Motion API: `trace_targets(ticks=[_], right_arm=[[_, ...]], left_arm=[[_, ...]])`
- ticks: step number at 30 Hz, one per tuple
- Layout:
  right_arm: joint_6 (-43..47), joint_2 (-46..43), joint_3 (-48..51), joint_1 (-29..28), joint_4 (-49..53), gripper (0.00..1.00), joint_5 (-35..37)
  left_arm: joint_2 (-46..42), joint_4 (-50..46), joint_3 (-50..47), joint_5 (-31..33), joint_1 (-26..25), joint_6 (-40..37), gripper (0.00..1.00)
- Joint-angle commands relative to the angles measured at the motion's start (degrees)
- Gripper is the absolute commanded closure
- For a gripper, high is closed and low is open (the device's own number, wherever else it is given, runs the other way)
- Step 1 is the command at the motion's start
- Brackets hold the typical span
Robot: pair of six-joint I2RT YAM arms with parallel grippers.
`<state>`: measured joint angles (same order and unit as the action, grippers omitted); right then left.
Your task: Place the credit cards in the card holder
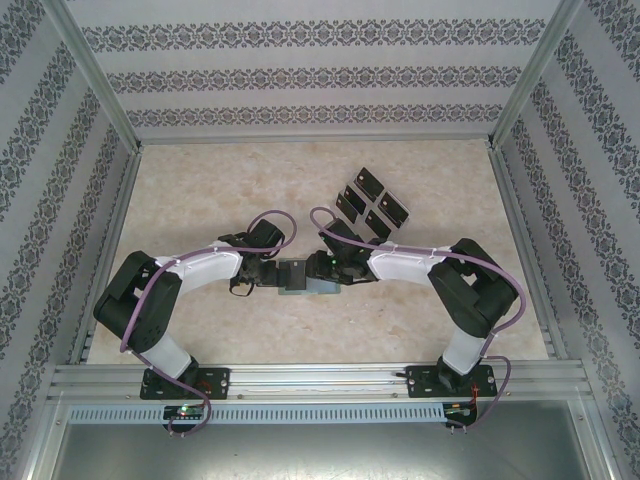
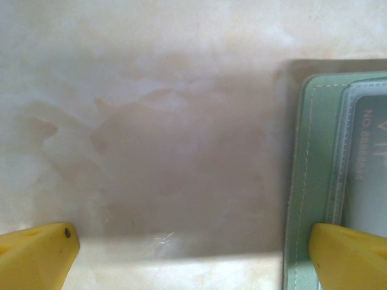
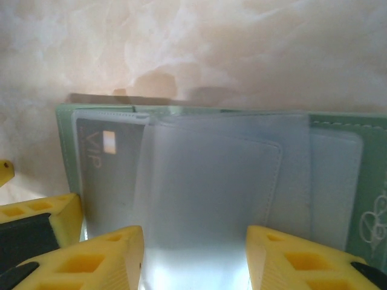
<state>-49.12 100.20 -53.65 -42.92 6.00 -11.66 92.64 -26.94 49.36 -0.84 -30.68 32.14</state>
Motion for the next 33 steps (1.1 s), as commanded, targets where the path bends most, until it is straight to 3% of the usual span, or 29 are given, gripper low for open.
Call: trace_targets(ticks=[1,25,33], right_arm=[[0.2,0.8,-1.1,-0.7,-1.9,0.51,-1.9],[-1.0,2.3,-2.7,-1.4,-3.6,0.51,-3.5],[-2.0,1.9,-2.2,-1.4,-4.2,0.40,-3.0]], left_arm=[[2.5,1.8,-1.5,-2.3,-0.2,1.0,0.00],[-3.8,1.7,-2.4,-1.6,-0.2,2.0,0.00],[-11.5,4.0,-4.1,-3.2,-0.2,3.7,0.00]])
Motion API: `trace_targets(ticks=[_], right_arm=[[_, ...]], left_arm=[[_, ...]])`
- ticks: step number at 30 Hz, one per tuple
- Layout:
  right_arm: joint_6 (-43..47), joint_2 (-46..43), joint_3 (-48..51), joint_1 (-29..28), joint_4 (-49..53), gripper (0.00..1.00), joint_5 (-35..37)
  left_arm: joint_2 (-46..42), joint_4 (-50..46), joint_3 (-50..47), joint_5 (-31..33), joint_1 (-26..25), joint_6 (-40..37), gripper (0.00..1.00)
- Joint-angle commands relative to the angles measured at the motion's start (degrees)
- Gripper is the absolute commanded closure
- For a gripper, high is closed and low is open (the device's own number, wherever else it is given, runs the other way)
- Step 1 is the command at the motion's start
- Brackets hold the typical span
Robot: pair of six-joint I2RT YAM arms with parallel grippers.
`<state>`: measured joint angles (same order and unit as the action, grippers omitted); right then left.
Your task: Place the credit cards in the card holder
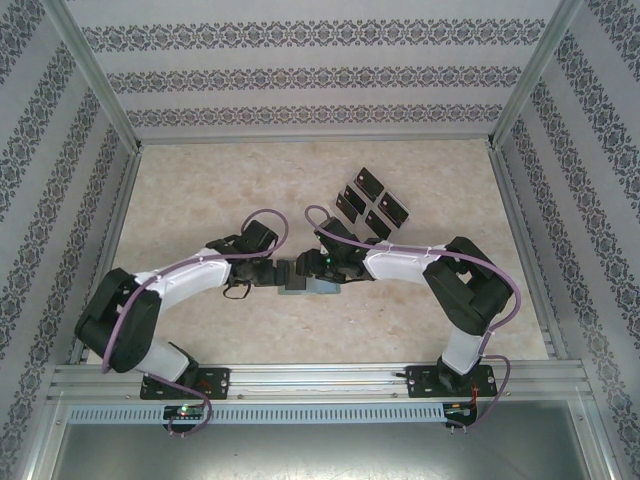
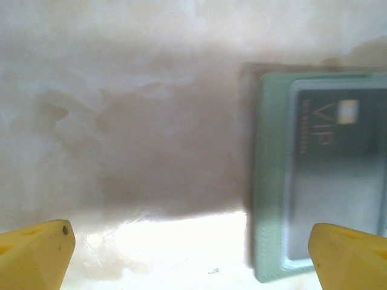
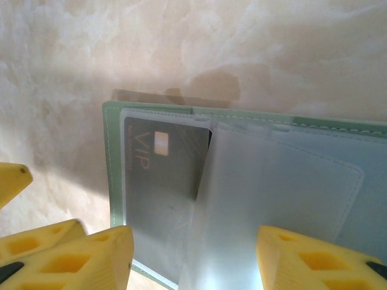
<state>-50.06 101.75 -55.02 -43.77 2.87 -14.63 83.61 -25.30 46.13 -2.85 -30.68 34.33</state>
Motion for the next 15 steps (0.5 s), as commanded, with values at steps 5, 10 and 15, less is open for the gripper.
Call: trace_targets(ticks=[5,10,15], right_arm=[[-3.4,0.2,0.0,-0.6,-2.5,0.35,0.0],[-7.1,0.4,0.5,-0.6,-4.0,0.35,-0.5],[-9.0,0.9,0.9,-0.6,-5.7,0.34,-1.3]], left_arm=[[-7.7,8.6,-5.9,-5.1,-0.2,3.1,0.00],[-11.7,14.3,-10.7,-9.1,-0.4,4.6,0.00],[-13.2,19.2,-13.1,-10.4,-2.7,5.2,0.00]])
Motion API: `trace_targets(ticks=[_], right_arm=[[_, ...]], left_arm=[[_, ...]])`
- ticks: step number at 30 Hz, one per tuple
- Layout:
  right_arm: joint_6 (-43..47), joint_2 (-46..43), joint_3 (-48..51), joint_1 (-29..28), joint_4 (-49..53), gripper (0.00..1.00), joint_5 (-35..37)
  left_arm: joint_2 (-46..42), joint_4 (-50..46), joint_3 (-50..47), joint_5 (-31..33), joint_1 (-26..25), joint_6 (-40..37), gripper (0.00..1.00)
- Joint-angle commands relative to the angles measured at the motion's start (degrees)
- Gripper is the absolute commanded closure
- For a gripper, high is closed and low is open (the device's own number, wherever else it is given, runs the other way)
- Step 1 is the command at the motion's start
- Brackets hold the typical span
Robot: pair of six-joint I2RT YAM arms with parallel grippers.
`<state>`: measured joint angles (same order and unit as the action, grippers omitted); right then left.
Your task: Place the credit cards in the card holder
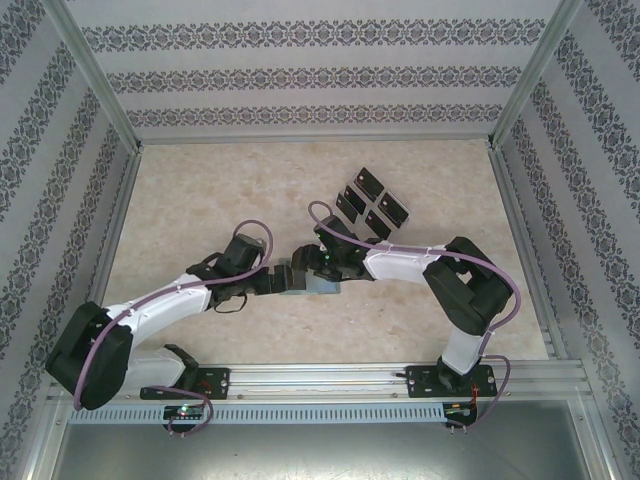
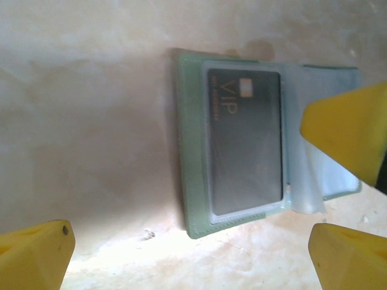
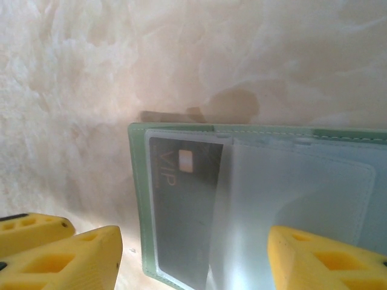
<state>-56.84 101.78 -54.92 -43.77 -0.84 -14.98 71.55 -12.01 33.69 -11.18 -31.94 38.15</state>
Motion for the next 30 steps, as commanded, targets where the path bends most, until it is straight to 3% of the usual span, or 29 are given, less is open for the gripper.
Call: trace_targets(ticks=[1,30], right_arm=[[-2.2,0.7,0.9,-0.5,-2.0,0.35,-0.9],[-3.2,0.7,2.1,-0.5,-3.5,0.35,-1.1]], left_arm=[[-1.4,6.6,-0.7,-1.9,-2.0,1.6,0.00],[11.3,13.7,0.1,8.1,-6.9,4.0,0.00]])
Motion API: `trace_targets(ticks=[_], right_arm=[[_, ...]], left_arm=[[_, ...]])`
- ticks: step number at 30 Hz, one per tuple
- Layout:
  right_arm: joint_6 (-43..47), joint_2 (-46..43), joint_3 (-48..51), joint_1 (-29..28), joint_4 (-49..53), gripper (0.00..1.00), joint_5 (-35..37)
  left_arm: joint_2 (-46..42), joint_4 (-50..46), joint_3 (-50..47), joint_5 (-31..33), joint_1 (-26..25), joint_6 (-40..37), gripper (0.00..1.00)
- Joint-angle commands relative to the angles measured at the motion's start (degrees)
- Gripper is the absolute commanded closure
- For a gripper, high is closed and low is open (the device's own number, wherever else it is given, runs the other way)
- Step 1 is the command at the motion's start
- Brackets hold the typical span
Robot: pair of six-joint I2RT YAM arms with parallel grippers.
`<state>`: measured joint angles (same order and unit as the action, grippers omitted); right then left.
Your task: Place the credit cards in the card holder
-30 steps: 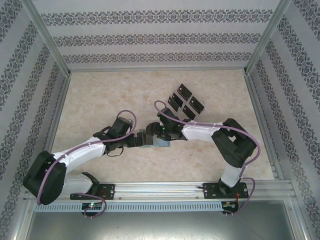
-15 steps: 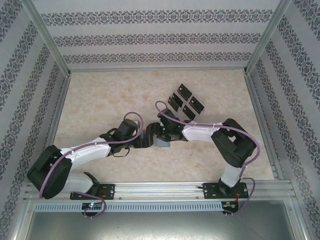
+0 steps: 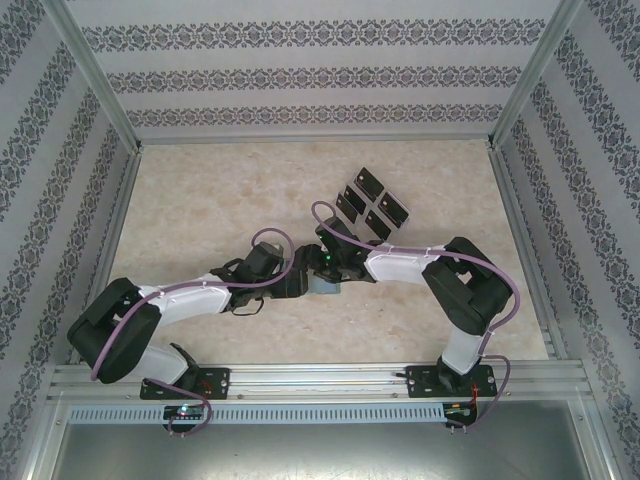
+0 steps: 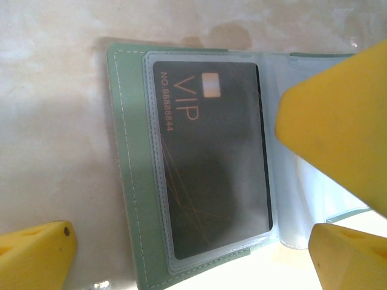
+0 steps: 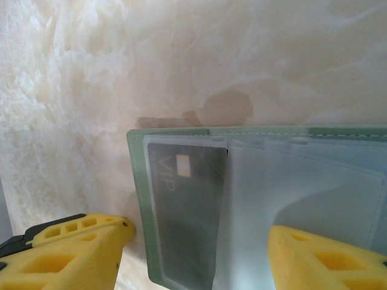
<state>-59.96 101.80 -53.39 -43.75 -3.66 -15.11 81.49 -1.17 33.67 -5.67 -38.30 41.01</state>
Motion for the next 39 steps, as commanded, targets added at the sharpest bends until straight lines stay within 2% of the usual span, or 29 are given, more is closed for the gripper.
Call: trace_targets(ticks=[1,7,16,28,39], right_arm=[[-0.1,0.7,0.5,-0.6,-0.6,0.35,-1.0],[0.0,1.0,0.0,-0.5,-0.6,0.35,-1.2],[-0.1,1.3,-0.1,-0.5,-0.7,0.35,-1.3],[-1.0,0.6,0.3,-0.3,-1.6,0.34,-1.4],[-1.1,-2.0,0.6,0.6,-1.2,0.34,-1.1]], left_arm=[[1.8,3.2,0.2,2.5,-0.5,1.3,0.00],[2.0,4.5,-0.5,1.9,-0.6,1.9,0.00],[-8.0,4.5,-2.7,3.4,-0.9,1.8,0.00],[-1.2,8.3,-2.5,3.5,-3.5,2.6,0.00],[3.0,6.1,-3.6,10.8,-4.1,5.8,0.00]])
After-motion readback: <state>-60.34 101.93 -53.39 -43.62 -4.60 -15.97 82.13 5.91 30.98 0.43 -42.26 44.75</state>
